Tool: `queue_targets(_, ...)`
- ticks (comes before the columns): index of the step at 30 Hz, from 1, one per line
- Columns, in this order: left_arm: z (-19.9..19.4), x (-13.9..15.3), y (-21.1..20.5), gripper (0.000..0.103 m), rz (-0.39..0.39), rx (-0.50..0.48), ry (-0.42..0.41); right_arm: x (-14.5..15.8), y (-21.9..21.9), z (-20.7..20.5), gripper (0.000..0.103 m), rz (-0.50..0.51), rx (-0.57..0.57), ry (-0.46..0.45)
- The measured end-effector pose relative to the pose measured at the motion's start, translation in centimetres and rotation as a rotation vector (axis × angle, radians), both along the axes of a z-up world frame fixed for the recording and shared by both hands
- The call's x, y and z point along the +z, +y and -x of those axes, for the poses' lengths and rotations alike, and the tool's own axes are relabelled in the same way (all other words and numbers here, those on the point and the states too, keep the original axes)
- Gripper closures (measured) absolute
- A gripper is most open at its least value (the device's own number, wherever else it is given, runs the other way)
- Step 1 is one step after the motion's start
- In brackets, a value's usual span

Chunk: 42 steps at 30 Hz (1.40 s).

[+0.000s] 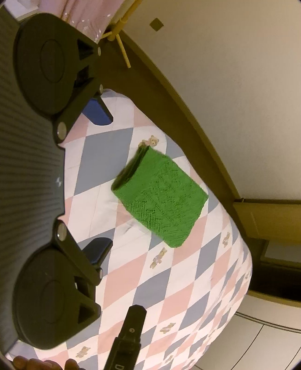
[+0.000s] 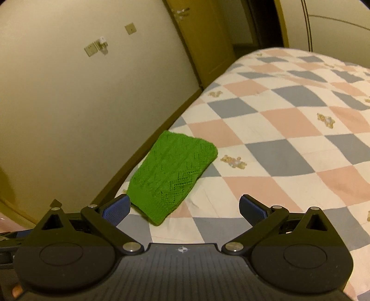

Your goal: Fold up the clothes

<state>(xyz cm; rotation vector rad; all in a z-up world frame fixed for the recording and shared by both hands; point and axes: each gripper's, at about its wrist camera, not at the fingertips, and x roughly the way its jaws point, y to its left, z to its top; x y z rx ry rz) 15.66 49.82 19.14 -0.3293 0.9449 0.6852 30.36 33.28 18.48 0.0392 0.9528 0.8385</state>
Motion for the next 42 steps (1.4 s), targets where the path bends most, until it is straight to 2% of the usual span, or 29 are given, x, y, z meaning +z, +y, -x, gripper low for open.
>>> queue_targets(9,-3.1,-2.8,3.6,0.001,0.069,-0.076,0.054,-1.8,2.6,-1.5,0.000,0.054,-0.053,0.047)
queue_targets(18,-5.2,-3.5,7.3,0.001,0.114,-0.140,0.078,-2.5,5.1,-2.3,0.000,0.109,-0.118,0.076)
queue_targets(28,-5.8,-4.2,10.4,0.001,0.145,-0.162,0.099,-2.5,8.2,-2.2,0.000,0.159,-0.133,0.091)
queue_targets(35,-5.9,-4.7,11.8,0.001,0.151,-0.141,0.116,-2.6,10.0,-2.4,0.000,0.179,-0.118,0.091)
queue_targets(42,-6.5,-4.9,11.7,0.001,0.157,-0.137,0.121,-2.9,10.7,-2.6,0.000,0.192,-0.099,0.092)
